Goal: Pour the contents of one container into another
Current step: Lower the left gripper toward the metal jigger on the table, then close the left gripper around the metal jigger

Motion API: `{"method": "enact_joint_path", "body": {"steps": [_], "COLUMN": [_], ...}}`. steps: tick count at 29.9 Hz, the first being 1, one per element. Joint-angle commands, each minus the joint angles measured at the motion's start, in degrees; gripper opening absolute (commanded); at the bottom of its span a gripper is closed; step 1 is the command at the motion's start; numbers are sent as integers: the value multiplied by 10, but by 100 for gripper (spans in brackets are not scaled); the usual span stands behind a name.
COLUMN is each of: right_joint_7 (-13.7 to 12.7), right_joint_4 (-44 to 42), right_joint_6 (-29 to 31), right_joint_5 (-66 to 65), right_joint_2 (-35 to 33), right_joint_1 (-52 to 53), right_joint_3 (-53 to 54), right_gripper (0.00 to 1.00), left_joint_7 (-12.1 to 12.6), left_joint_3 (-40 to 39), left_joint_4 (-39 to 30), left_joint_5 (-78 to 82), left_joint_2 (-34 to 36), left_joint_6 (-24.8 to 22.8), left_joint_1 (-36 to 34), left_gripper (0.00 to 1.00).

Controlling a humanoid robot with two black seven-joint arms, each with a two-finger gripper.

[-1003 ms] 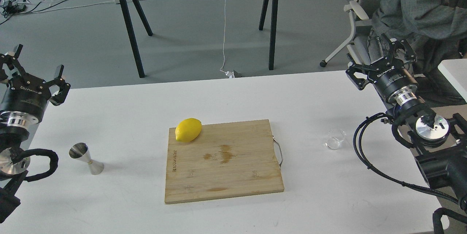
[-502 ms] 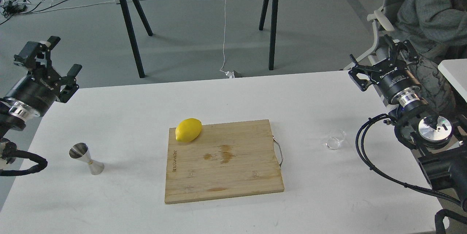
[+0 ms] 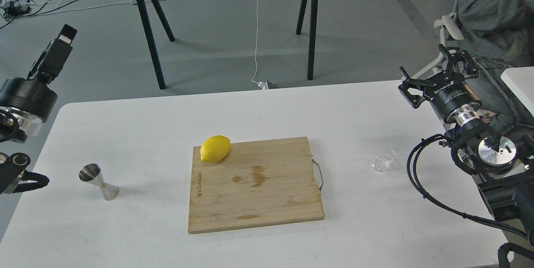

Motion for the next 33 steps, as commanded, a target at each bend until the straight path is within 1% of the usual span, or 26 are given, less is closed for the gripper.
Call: {"method": "enact_joint_path", "body": {"steps": [1, 9, 14, 19, 22, 27, 33], "right_joint_7": [0, 0, 0, 0, 0, 0, 0], "right_joint_4": [-1, -2, -2, -6, -7, -8, -7], "right_joint_6": [0, 0, 0, 0, 0, 0, 0], "right_joint_5": [0, 0, 0, 0, 0, -1, -1], "right_joint_2": [-1, -2, -1, -1, -1, -1, -1], "right_joint_1": [0, -6, -6, -6, -6, -6, -6], "right_joint_3": [0, 1, 0, 1, 1, 1, 0], "right_gripper": [99, 99, 99, 99, 99, 99, 99], "left_joint_7": [0, 0, 0, 0, 0, 0, 0], "left_joint_3": [-7, -37, -39, -39, -39, -39, -39], "left_joint_4": [-27, -49, -59, -52, -45, -32, -13], "left_joint_5": [84, 228, 267, 274, 275, 276, 282], "left_joint_2": [33, 109, 118, 105, 75, 50, 14], "left_joint_6": [69, 69, 69, 69, 69, 69, 69], "left_joint_1": [41, 137, 198, 261, 285, 309, 311], "left_gripper": [99, 98, 98, 97, 97, 97, 98]}}
